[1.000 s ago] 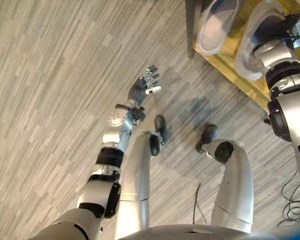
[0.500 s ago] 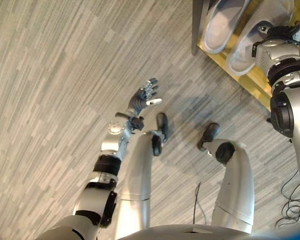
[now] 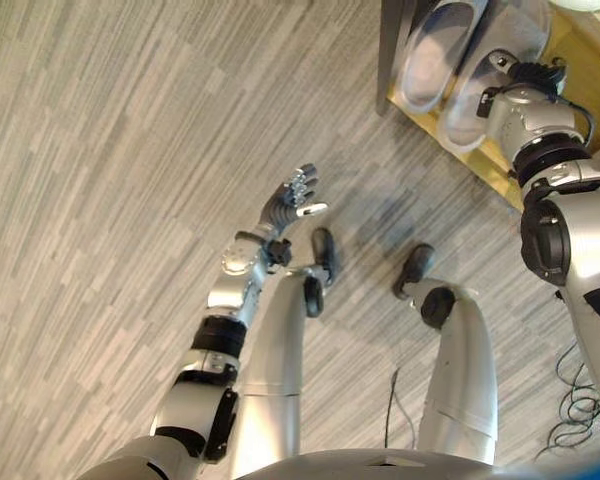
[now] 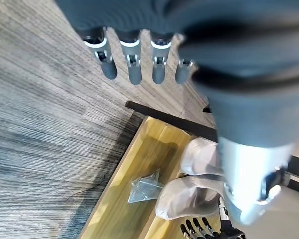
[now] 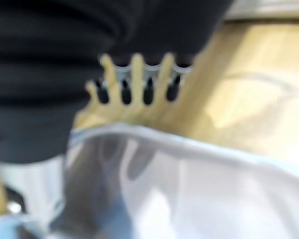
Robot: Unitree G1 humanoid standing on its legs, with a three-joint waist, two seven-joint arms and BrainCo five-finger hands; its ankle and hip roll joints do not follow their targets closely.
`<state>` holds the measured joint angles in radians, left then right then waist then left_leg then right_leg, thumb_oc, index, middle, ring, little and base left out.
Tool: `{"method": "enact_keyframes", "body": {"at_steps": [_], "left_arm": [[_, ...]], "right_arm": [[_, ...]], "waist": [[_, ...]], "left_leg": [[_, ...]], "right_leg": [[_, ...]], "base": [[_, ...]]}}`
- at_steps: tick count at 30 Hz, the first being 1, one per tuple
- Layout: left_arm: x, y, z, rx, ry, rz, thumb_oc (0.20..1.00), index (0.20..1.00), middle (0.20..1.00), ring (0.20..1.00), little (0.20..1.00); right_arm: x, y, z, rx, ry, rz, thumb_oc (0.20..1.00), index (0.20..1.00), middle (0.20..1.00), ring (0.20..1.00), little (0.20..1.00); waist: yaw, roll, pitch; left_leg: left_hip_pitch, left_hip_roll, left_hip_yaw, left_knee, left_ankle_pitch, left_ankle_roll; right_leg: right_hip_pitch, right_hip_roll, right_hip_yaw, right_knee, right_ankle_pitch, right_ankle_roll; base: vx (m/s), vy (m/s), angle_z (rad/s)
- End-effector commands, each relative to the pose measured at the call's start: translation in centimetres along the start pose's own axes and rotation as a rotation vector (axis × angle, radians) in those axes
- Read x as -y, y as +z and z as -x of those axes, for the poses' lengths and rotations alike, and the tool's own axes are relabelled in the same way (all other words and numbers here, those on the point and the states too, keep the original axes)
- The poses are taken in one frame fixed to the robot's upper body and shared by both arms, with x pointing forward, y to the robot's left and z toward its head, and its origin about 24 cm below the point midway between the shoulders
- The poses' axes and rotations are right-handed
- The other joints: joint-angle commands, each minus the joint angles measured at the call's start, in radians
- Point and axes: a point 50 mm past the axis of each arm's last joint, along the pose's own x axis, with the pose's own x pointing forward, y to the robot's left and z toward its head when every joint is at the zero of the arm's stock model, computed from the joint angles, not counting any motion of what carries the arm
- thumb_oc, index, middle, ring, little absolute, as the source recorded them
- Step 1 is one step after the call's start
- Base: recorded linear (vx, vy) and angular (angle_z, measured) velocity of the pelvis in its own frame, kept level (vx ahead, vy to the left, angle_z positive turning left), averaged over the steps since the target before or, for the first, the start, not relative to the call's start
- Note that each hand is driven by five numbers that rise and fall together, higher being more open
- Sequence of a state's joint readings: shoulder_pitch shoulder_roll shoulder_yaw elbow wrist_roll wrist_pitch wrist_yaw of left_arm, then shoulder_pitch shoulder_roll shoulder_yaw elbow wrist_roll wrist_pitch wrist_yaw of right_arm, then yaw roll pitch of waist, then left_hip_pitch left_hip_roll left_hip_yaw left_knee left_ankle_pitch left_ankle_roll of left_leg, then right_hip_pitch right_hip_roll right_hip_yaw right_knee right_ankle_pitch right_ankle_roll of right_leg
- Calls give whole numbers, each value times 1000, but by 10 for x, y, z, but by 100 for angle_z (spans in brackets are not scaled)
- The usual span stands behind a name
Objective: Arrange the slippers neatly on the shoe rack.
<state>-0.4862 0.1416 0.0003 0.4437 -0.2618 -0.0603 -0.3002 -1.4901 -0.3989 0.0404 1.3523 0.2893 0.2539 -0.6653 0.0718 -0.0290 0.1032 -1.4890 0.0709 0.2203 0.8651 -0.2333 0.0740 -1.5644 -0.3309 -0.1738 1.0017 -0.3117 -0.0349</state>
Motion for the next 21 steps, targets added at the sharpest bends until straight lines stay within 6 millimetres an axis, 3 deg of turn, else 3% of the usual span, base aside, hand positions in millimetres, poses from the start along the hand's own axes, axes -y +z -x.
{"method": "enact_keyframes", "body": {"at_steps": [1, 10, 13, 21], "left_arm": [[0, 13, -1, 71, 3, -39, 1000, 1000, 1000, 1000, 1000], [-8, 12, 5, 59, 13, -82, 1000, 1000, 1000, 1000, 1000], [-12, 9, 8, 46, 25, -83, 1000, 1000, 1000, 1000, 1000], [-18, 5, 11, 0, 40, -118, 1000, 1000, 1000, 1000, 1000]], "right_arm": [[1, 27, 4, 104, -5, -20, 1000, 1000, 1000, 1000, 1000], [11, 24, 1, 107, -98, -135, 1000, 1000, 1000, 1000, 1000], [10, 11, -1, 90, -55, -171, 1000, 1000, 1000, 1000, 1000], [3, 0, 2, 89, 54, -237, 1000, 1000, 1000, 1000, 1000]], "waist": [[8, 49, 29], [15, 59, 22], [14, 60, 22], [2, 63, 32]], "left_leg": [[1, 16, -40, -83, 39, 15], [-13, 17, -40, -76, 39, 21], [1, 21, -41, -91, 42, 19], [14, 28, -38, -96, 45, 21]], "right_leg": [[121, 38, 20, 24, -51, 56], [97, 48, 23, 39, -53, 47], [108, 55, 24, 29, -48, 48], [124, 69, 25, 16, -38, 46]], "base": [[-16, -6, -5], [-1, -1, 0], [-10, -5, -1], [-17, -7, -3]]}}
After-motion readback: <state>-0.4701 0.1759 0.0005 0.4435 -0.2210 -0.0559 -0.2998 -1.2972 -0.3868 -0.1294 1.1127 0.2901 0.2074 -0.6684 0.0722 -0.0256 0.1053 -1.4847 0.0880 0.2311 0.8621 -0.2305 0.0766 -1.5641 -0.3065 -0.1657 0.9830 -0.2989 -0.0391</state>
